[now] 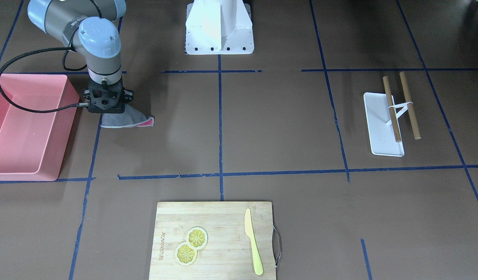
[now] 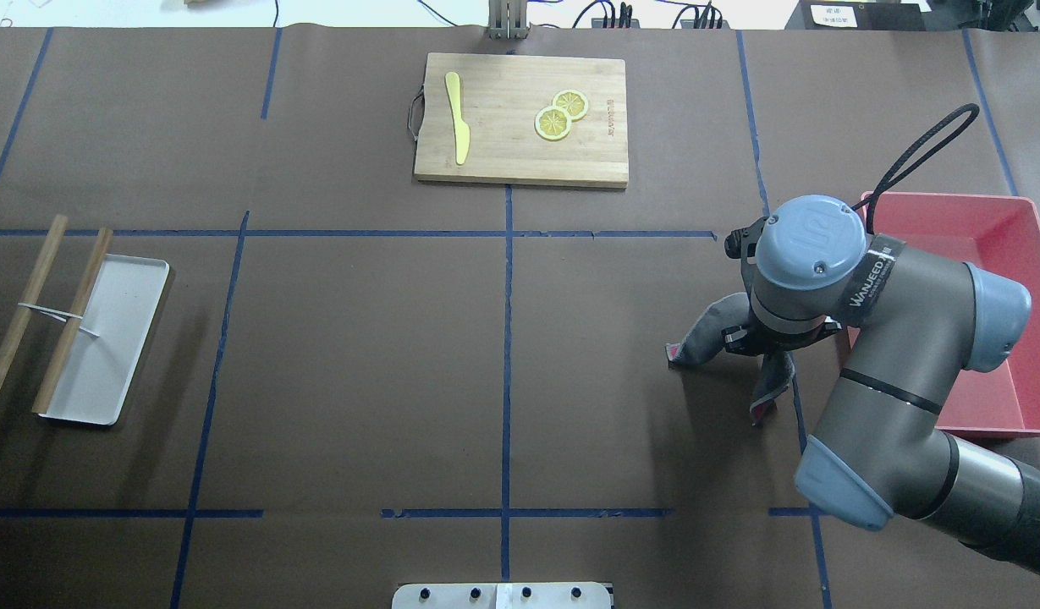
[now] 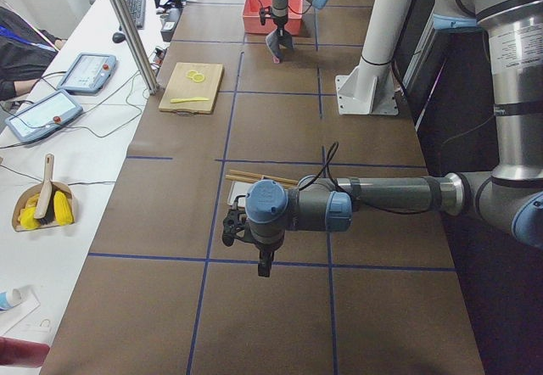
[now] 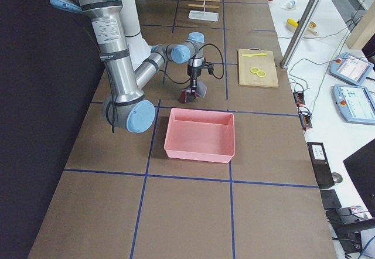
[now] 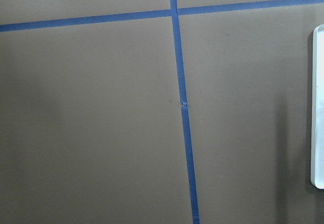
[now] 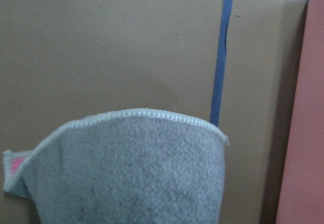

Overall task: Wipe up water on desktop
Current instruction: 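Wipe the cloth across the table toward the cutting board with the right gripper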

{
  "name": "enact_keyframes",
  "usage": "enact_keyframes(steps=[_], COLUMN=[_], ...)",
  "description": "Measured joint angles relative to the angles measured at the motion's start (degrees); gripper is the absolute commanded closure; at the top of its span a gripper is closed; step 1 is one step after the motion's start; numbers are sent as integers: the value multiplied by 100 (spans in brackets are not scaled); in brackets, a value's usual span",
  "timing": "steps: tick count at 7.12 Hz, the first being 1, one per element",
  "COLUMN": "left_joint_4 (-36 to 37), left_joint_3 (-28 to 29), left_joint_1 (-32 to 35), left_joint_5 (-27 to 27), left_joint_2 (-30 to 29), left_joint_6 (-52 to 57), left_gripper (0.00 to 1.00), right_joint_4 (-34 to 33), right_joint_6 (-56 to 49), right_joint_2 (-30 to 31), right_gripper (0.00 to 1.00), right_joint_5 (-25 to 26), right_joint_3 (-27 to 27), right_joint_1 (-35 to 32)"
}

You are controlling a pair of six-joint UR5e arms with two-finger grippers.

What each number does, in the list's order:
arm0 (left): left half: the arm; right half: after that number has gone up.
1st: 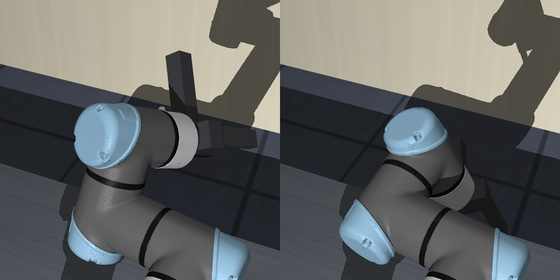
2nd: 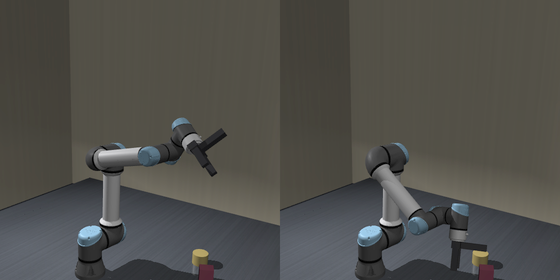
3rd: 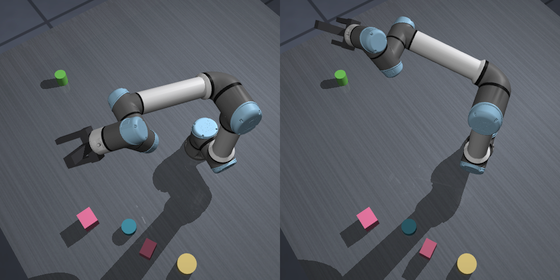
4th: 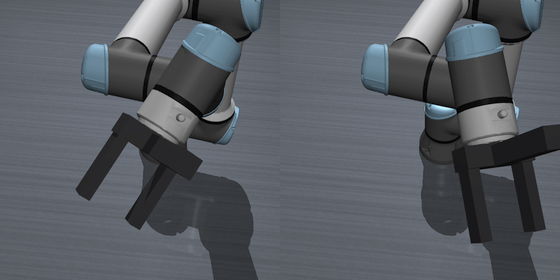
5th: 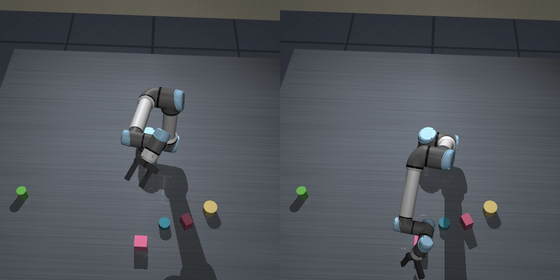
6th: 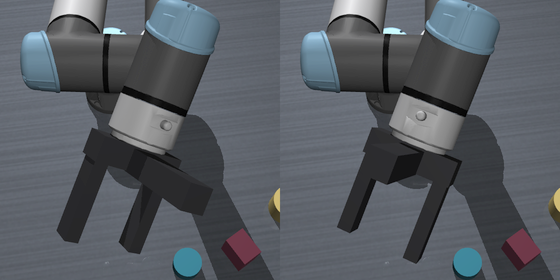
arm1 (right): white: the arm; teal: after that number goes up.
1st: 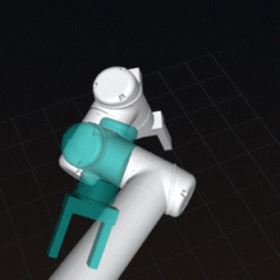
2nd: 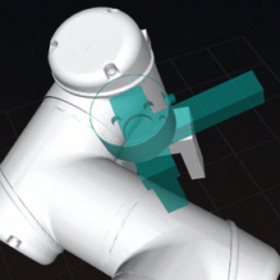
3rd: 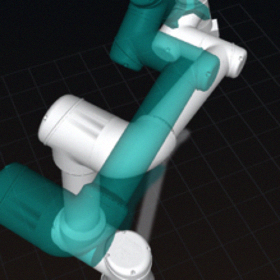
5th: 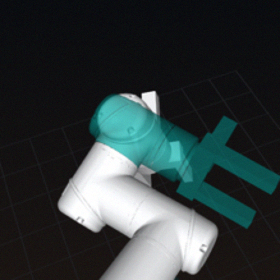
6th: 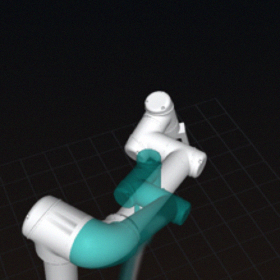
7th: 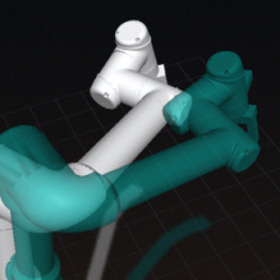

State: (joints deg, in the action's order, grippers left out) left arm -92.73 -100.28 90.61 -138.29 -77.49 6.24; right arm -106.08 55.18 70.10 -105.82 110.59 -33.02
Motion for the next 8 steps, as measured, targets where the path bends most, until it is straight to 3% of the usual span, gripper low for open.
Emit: enact_keyframes(steps=[3,5,8], left_joint_4=[5,46,57], left_joint_3=[83,82,92], left_joint_1=[0,-3,0], left_joint_5=[3,9,7], left_joint_2=[-10,-30,-38], left_joint_6=[-2,-11,-9], left_gripper=[0,0,0], right_joint_4=[197,862,768], right_joint_6=[1179,1848,2020], right_joint_2=[-1308,-2006,-2267], right_gripper=[100,100,100], right_joint_5=[-16,-34,-373], right_joint_3=[-593,-1128,-912], right_joint_1=[350,432,187])
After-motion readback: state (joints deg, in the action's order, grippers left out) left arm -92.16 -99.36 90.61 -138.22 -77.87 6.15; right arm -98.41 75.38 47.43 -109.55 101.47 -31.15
